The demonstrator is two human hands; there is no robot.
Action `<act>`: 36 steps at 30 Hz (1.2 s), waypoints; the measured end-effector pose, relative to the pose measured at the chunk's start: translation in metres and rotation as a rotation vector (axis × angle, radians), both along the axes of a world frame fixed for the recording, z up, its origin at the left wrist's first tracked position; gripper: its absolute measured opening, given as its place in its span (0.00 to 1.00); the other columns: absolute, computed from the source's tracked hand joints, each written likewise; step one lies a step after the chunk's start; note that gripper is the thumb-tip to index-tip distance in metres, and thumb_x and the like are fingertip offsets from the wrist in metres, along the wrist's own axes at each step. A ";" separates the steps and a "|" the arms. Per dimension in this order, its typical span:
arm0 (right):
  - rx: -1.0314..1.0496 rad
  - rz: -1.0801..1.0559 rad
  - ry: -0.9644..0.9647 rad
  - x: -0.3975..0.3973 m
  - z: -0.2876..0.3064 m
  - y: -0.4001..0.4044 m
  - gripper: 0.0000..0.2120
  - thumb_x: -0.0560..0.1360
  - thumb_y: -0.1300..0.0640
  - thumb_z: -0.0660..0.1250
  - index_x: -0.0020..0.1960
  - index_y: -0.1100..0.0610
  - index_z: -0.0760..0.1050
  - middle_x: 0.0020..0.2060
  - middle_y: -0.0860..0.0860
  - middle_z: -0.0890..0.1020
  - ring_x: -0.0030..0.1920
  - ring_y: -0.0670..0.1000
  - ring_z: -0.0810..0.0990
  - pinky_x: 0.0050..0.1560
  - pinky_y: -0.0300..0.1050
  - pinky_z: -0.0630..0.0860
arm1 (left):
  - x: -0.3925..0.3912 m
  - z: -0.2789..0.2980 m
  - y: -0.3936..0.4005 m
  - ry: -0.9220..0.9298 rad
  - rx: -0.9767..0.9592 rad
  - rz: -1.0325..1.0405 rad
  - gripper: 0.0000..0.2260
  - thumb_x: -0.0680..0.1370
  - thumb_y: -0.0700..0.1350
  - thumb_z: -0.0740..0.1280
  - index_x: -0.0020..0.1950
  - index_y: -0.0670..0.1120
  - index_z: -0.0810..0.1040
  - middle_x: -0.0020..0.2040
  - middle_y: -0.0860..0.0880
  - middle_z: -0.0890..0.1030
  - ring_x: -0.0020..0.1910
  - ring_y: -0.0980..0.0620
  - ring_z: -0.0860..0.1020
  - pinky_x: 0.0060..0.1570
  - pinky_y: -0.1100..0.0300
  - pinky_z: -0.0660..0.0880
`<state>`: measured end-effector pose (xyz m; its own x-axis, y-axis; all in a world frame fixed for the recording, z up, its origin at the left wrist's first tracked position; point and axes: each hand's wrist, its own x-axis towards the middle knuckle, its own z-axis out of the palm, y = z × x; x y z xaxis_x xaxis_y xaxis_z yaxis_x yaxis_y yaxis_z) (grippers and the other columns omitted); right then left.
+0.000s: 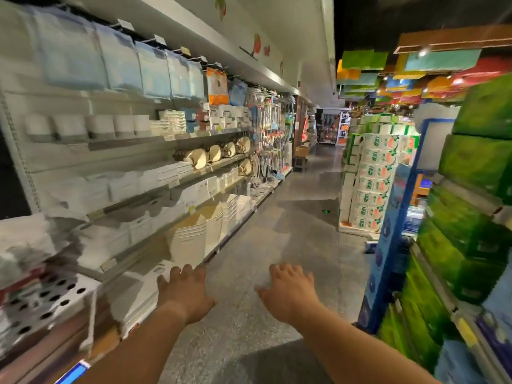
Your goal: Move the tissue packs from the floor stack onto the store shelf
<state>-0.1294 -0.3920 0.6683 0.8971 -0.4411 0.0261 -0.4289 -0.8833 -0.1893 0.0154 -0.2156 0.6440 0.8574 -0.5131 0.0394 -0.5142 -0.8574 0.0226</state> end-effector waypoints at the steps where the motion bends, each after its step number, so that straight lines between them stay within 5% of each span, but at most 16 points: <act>1: 0.010 0.024 0.004 0.019 -0.006 -0.003 0.30 0.82 0.35 0.53 0.76 0.53 0.63 0.74 0.54 0.67 0.74 0.60 0.63 0.74 0.64 0.56 | 0.013 -0.003 0.002 0.011 -0.001 0.024 0.39 0.76 0.68 0.62 0.81 0.54 0.52 0.78 0.45 0.60 0.77 0.39 0.56 0.73 0.37 0.56; 6: 0.024 0.145 0.093 0.106 -0.034 -0.001 0.30 0.81 0.35 0.54 0.75 0.53 0.64 0.73 0.55 0.68 0.73 0.60 0.65 0.70 0.62 0.62 | 0.065 -0.027 0.025 0.035 0.043 0.148 0.40 0.75 0.70 0.61 0.80 0.53 0.53 0.77 0.45 0.62 0.76 0.38 0.58 0.73 0.35 0.54; 12: 0.054 0.460 0.142 0.209 -0.059 0.023 0.31 0.81 0.38 0.56 0.78 0.54 0.61 0.77 0.55 0.65 0.76 0.59 0.61 0.73 0.59 0.59 | 0.106 -0.048 0.075 0.031 0.020 0.484 0.40 0.75 0.67 0.60 0.82 0.54 0.49 0.79 0.44 0.59 0.77 0.39 0.57 0.72 0.39 0.55; 17: -0.018 0.726 0.161 0.267 -0.069 0.043 0.28 0.80 0.38 0.55 0.74 0.54 0.64 0.71 0.56 0.69 0.72 0.59 0.66 0.69 0.59 0.65 | 0.100 -0.052 0.097 0.078 0.018 0.753 0.39 0.72 0.69 0.63 0.79 0.56 0.57 0.78 0.46 0.63 0.76 0.39 0.59 0.72 0.37 0.59; 25: -0.019 1.024 0.172 0.301 -0.098 0.066 0.28 0.79 0.36 0.57 0.74 0.50 0.65 0.71 0.54 0.71 0.71 0.58 0.68 0.69 0.61 0.63 | 0.053 -0.071 0.095 0.154 0.119 1.066 0.39 0.74 0.70 0.62 0.79 0.52 0.57 0.75 0.45 0.66 0.75 0.40 0.61 0.69 0.37 0.59; 36: -0.009 1.111 0.201 0.327 -0.146 0.064 0.26 0.79 0.36 0.57 0.69 0.52 0.69 0.67 0.54 0.74 0.67 0.56 0.71 0.66 0.59 0.70 | 0.036 -0.108 0.097 0.210 0.067 1.199 0.37 0.76 0.67 0.64 0.79 0.52 0.58 0.75 0.47 0.67 0.75 0.42 0.63 0.71 0.39 0.60</act>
